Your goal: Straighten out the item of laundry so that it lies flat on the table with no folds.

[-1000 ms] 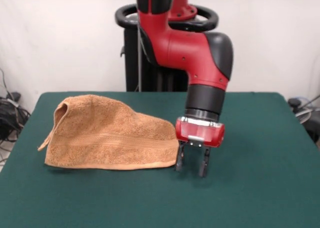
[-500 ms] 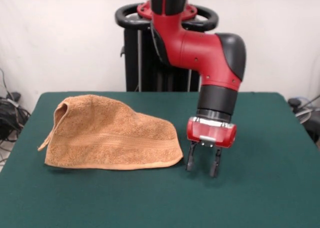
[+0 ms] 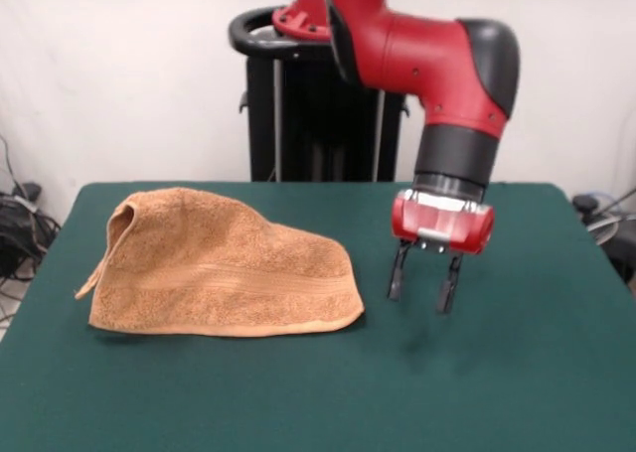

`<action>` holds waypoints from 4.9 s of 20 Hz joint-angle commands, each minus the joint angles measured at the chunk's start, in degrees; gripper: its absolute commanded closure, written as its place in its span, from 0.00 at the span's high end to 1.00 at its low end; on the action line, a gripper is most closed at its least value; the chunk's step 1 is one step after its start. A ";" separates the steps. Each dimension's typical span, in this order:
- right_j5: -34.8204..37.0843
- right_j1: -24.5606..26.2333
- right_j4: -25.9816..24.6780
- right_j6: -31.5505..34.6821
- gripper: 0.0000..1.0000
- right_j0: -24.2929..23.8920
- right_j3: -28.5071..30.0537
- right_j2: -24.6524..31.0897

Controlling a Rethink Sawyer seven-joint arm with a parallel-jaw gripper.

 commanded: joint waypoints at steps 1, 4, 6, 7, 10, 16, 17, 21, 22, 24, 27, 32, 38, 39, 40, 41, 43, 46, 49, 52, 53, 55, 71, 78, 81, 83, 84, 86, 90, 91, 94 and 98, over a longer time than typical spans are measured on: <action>9.44 -6.30 6.44 10.18 1.00 2.50 5.46 -2.44; 11.25 -8.19 6.56 9.05 1.00 3.02 6.26 -4.06; 11.30 -8.03 5.38 9.29 1.00 2.46 6.19 -4.47; 11.14 -7.70 4.85 9.56 1.00 2.28 6.02 -4.55; 10.33 -6.63 2.93 10.03 1.00 1.28 5.60 -4.66; 9.69 -5.37 1.57 9.64 1.00 0.68 5.43 -5.10; 9.76 -5.35 1.61 9.49 1.00 0.80 5.47 -5.25; 9.57 -4.66 1.35 9.03 1.00 1.02 5.30 -6.06; 9.45 -4.49 1.23 9.10 1.00 1.06 5.27 -6.12; 8.99 -4.02 0.82 9.29 1.00 0.93 5.10 -6.10; 8.72 -3.38 0.81 9.02 1.00 0.96 4.53 -6.36; 8.59 -2.63 0.37 8.66 1.00 0.67 3.73 -6.69; 7.49 -1.17 -0.75 8.90 1.00 -0.37 2.39 -6.22; 7.31 -0.83 -0.92 8.98 1.00 -0.52 2.03 -6.07; 7.15 -0.44 -1.02 8.94 1.00 -0.70 1.48 -6.00; 6.94 -0.05 -0.92 9.01 1.00 -0.67 1.13 -6.00; 6.67 0.41 -0.75 9.07 1.00 -0.53 0.63 -6.08; 6.25 1.21 -0.73 9.05 1.00 -0.53 -0.13 -6.09; 6.29 1.62 -0.71 8.81 1.00 -0.63 -0.76 -6.12; 6.30 2.25 -0.81 8.44 1.00 -0.92 -1.72 -6.12; 6.30 2.38 -0.77 8.40 1.00 -0.93 -1.93 -6.14; 6.21 2.82 -0.66 8.25 1.00 -0.93 -2.52 -6.16; 5.74 6.80 2.21 7.83 1.00 -0.09 -8.72 -6.56; 5.58 9.46 -0.66 7.37 1.00 -2.27 -12.72 -5.68; 6.02 9.97 -1.28 6.62 1.00 -2.50 -14.00 -5.88; 6.43 10.20 -1.66 6.13 1.00 -2.56 -14.62 -6.13; 6.53 10.31 -1.81 6.06 1.00 -2.63 -14.79 -6.20; 6.36 10.97 -1.33 5.93 1.00 -2.21 -15.19 -6.63; 7.09 11.39 -0.01 5.01 1.00 -0.58 -15.60 -7.98; 7.27 11.37 0.06 4.87 1.00 -0.32 -15.56 -8.15; 7.66 11.45 0.37 5.36 1.00 0.64 -14.47 -8.34; 9.93 9.96 1.36 5.91 1.00 2.42 -12.01 -8.85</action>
